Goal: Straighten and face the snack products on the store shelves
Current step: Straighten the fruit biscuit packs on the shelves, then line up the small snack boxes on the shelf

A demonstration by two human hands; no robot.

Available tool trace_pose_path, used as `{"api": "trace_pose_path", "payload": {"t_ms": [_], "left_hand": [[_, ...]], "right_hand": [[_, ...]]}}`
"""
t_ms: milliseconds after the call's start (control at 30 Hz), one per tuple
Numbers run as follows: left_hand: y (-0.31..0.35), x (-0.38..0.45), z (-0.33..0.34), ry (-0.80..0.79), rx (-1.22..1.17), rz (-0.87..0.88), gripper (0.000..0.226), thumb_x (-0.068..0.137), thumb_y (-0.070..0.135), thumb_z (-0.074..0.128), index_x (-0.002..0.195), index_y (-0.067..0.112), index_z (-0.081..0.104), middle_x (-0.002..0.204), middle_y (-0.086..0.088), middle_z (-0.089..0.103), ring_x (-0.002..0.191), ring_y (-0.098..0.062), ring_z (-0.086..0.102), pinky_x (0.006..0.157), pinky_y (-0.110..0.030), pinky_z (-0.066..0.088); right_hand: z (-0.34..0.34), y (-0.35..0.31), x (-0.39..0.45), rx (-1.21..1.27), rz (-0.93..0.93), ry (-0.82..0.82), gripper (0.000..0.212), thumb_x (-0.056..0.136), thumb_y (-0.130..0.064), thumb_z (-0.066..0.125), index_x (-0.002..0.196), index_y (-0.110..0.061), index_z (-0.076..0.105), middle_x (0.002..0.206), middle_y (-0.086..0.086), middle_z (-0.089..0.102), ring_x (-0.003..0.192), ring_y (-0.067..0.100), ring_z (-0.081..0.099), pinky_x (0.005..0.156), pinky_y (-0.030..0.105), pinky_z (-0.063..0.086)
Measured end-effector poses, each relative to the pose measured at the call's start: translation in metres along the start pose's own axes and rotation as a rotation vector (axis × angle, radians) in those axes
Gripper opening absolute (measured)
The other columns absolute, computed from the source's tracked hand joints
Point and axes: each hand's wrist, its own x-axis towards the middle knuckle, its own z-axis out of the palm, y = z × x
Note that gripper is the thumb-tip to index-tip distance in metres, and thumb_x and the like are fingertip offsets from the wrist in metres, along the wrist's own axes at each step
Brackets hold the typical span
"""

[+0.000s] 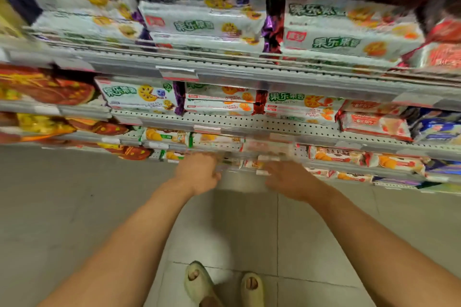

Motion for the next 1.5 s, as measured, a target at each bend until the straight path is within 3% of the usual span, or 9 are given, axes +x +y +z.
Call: {"api": "trace_pose_path", "payload": {"t_ms": [133,233,467,600,767,1067,1200,1367,1500], "left_hand": [[0.011,-0.092,-0.032,-0.066,-0.262,-0.013,0.054,0.094,0.045,0.054,0.145,0.027,0.052,0.142,-0.003,0.061,0.127,-0.026,0.058,0.103,-0.037,0.049],[0.021,-0.158,-0.051,0.009,-0.379,-0.035,0.063,0.089,0.056,0.046,0.146,0.03,0.051,0.143,0.003,0.06,0.126,-0.022,0.06,0.101,-0.034,0.048],[0.011,-0.273,-0.051,0.259,-0.693,-0.135,0.045,0.096,0.05,0.056,0.138,0.035,0.057,0.131,0.02,0.062,0.115,0.004,0.057,0.089,-0.009,0.04],[-0.026,-0.304,-0.052,0.304,-0.72,-0.135,0.048,0.092,0.059,0.05,0.135,0.041,0.057,0.124,0.03,0.059,0.114,0.012,0.054,0.093,-0.016,0.046],[-0.105,-0.333,-0.08,0.403,-0.717,-0.126,0.045,0.092,0.055,0.055,0.135,0.04,0.057,0.122,0.031,0.056,0.113,0.012,0.055,0.076,0.0,0.037],[-0.264,-0.389,-0.1,0.526,-0.743,-0.223,0.038,0.095,0.047,0.063,0.133,0.045,0.055,0.119,0.038,0.053,0.106,0.025,0.047,0.086,0.003,0.032],[-0.305,-0.393,-0.098,0.575,-0.786,-0.246,0.058,0.079,0.07,0.05,0.129,0.043,0.059,0.12,0.032,0.06,0.111,0.02,0.05,0.088,0.002,0.035],[-0.33,-0.377,-0.105,0.605,-0.837,-0.278,0.039,0.091,0.039,0.07,0.129,0.042,0.059,0.121,0.032,0.061,0.109,0.017,0.054,0.09,0.001,0.036],[-0.343,-0.362,-0.117,0.609,-0.821,-0.268,0.04,0.091,0.045,0.068,0.13,0.047,0.057,0.12,0.036,0.058,0.111,0.016,0.055,0.092,-0.001,0.038]], "right_hand": [[-0.004,-0.026,-0.09,0.157,-0.005,-0.033,0.066,0.084,-0.07,0.055,0.141,-0.038,0.049,0.135,-0.014,0.054,0.119,0.008,0.052,0.099,0.029,0.043],[0.0,-0.048,-0.147,0.289,-0.031,0.007,0.048,0.097,-0.048,0.061,0.141,-0.037,0.046,0.127,-0.014,0.05,0.109,0.002,0.049,0.082,0.015,0.039],[0.0,-0.102,-0.207,0.487,-0.07,0.057,0.042,0.092,-0.045,0.07,0.13,-0.048,0.053,0.125,-0.026,0.062,0.109,-0.014,0.058,0.092,0.014,0.05],[-0.002,-0.145,-0.2,0.412,-0.09,0.041,0.049,0.087,-0.047,0.073,0.131,-0.045,0.054,0.124,-0.026,0.063,0.111,-0.011,0.059,0.096,0.018,0.052],[-0.007,-0.226,-0.179,0.406,-0.083,0.073,0.044,0.084,-0.048,0.076,0.121,-0.053,0.054,0.122,-0.025,0.063,0.108,-0.005,0.063,0.095,0.021,0.054],[-0.02,-0.382,-0.13,0.39,-0.157,0.245,0.045,0.085,-0.037,0.079,0.122,-0.048,0.057,0.117,-0.019,0.069,0.102,-0.008,0.065,0.1,0.031,0.053],[-0.025,-0.417,-0.12,0.371,-0.186,0.29,0.053,0.071,-0.07,0.073,0.12,-0.056,0.059,0.11,-0.027,0.07,0.104,-0.003,0.066,0.096,0.032,0.054],[-0.024,-0.444,-0.099,0.392,-0.182,0.249,0.059,0.068,-0.072,0.074,0.122,-0.053,0.057,0.118,-0.021,0.068,0.105,-0.005,0.065,0.101,0.035,0.053],[-0.034,-0.46,-0.074,0.369,-0.198,0.256,0.057,0.067,-0.073,0.069,0.12,-0.054,0.058,0.113,-0.034,0.066,0.107,-0.004,0.065,0.102,0.037,0.053]]}}
